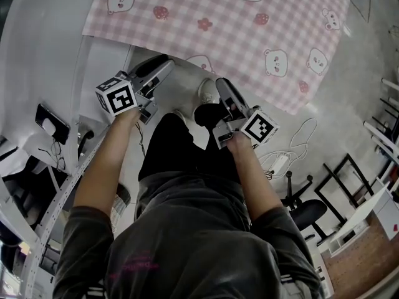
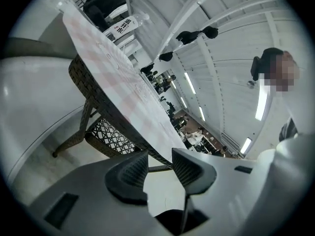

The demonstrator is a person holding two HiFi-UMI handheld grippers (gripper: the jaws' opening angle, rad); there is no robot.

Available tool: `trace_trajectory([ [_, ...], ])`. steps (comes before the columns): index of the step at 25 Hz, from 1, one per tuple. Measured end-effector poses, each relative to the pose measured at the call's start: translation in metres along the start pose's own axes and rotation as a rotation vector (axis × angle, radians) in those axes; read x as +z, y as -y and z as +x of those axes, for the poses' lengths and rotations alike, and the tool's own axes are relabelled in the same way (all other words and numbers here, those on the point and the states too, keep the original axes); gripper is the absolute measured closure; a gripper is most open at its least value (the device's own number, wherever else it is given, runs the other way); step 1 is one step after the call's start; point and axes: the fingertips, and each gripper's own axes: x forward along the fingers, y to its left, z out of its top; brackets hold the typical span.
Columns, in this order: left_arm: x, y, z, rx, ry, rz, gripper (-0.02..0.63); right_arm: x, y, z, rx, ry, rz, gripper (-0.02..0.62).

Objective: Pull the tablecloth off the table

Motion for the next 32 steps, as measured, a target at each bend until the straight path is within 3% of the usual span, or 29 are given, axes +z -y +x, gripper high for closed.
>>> trace_trajectory([
  [6, 0.020, -0.008, 0.012, -0.037, 0.053, -0.071, 0.453, 0.017, 0.007, 0.000, 0.026, 0.087, 0.057, 0.434],
  [10, 0.032, -0.005, 0.014, -0.038, 0.091, -0.062, 0.555, 0.026, 0.007, 0.000, 0.022, 0.116, 0.053, 0.439],
  [11, 0.032, -0.005, 0.014, -0.038, 0.096, -0.066, 0.562, 0.029, 0.007, -0.001, 0.016, 0.123, 0.054, 0.448],
  [14, 0.035, 0.000, 0.013, -0.045, 0.107, -0.089, 0.580, 0.033, 0.005, -0.005, 0.012, 0.141, 0.070, 0.564],
  [19, 0.043, 0.012, 0.013, -0.057, 0.119, -0.121, 0.603, 0.042, -0.010, -0.008, 0.034, 0.161, 0.078, 0.589],
  [24, 0.045, 0.017, 0.010, -0.074, 0.131, -0.090, 0.604, 0.044, -0.014, -0.010, 0.055, 0.186, 0.053, 0.591],
  [32, 0.047, 0.021, 0.011, -0.179, 0.178, -0.009, 0.604, 0.047, -0.016, -0.011, 0.112, 0.251, -0.075, 0.591],
])
